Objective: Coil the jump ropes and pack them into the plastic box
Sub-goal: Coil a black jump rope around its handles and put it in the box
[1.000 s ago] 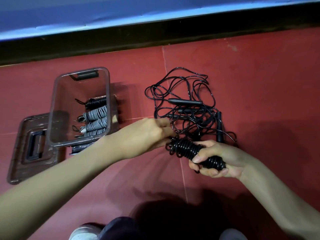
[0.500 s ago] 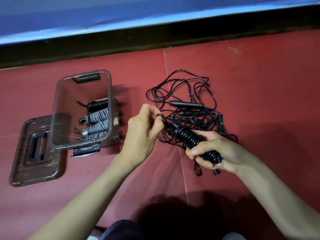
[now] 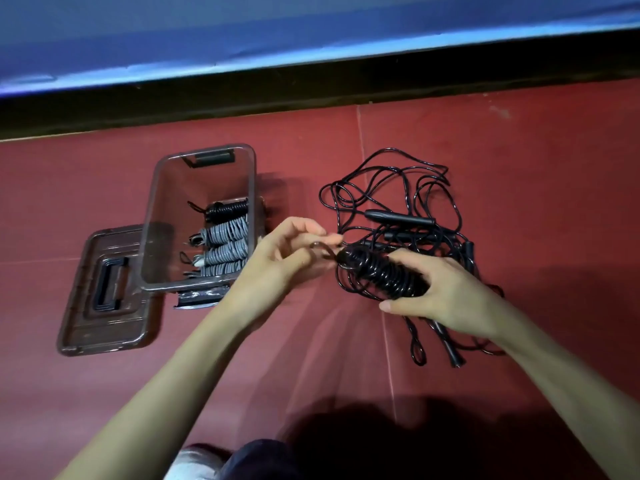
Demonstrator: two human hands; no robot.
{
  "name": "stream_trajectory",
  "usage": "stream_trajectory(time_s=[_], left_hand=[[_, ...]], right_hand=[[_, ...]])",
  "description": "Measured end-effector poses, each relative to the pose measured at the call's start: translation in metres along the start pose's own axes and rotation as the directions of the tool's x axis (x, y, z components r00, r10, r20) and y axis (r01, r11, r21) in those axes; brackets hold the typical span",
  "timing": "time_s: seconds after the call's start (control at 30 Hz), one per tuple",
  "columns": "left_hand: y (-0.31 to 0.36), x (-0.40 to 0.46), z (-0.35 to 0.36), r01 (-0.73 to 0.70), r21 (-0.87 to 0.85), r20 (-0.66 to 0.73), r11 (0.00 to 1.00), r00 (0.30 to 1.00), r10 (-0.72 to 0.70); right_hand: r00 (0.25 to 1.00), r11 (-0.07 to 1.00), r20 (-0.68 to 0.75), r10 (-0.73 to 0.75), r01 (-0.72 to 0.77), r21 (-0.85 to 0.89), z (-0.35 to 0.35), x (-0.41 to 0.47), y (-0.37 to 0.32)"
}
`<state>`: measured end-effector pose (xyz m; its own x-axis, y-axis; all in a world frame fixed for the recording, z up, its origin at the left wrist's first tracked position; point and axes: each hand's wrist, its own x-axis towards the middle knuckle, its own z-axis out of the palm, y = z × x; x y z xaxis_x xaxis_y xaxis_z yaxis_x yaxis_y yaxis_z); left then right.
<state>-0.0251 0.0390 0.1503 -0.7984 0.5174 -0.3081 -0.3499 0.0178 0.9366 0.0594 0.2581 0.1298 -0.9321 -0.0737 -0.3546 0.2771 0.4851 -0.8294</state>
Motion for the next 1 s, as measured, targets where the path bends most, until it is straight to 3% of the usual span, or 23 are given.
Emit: stream_trajectory(time_s=[0.1,0.23,0.33,0.5,0.6,0.67,0.8,0.9,1.0], left_hand=[[0.013,0.002,-0.028,0.001,0.155,0.164,0.988,0.986,-0.027],[0.036,0.011,-0.046,0.024,0.459,0.076,0.888,0.995,-0.066],[0.049,0.021,-0.071,-0.077,0.702,0.109,0.708,0.994,0.0],[0.069,0.029,-0.13,-0.131,0.808,0.141,0.575,0.99,0.029],[0.07,0.037,-0.169,-0.097,0.817,0.136,0.569,0.99,-0.026],[0.065,0.044,-0.191,-0.137,0.878,0.169,0.458,0.985,-0.03],[0.055,0.064,-0.237,-0.143,0.972,0.118,0.187,0.983,0.138],[0.05,0.091,-0.252,0.078,0.985,-0.1,0.151,0.984,0.147],[0.03,0.126,-0.253,0.123,0.989,-0.13,0.085,0.988,0.086]], right_hand=[[0.998,0.978,-0.054,-0.045,0.033,-0.204,0.001,0.013,-0.014],[0.988,0.953,-0.086,-0.129,0.099,-0.285,0.008,0.043,-0.05],[0.981,0.93,-0.05,-0.186,0.159,-0.33,0.015,0.073,-0.071],[0.963,0.925,0.005,-0.269,0.26,-0.278,0.04,0.123,-0.098],[0.943,0.919,-0.006,-0.333,0.324,-0.224,0.067,0.155,-0.112],[0.938,0.925,-0.019,-0.347,0.339,-0.17,0.082,0.169,-0.117],[0.952,0.951,-0.064,-0.3,0.293,-0.097,0.102,0.191,-0.117],[0.98,0.981,-0.095,-0.177,0.168,-0.098,0.108,0.204,-0.113],[0.999,0.996,-0.03,0.015,-0.017,-0.084,0.108,0.218,-0.106]])
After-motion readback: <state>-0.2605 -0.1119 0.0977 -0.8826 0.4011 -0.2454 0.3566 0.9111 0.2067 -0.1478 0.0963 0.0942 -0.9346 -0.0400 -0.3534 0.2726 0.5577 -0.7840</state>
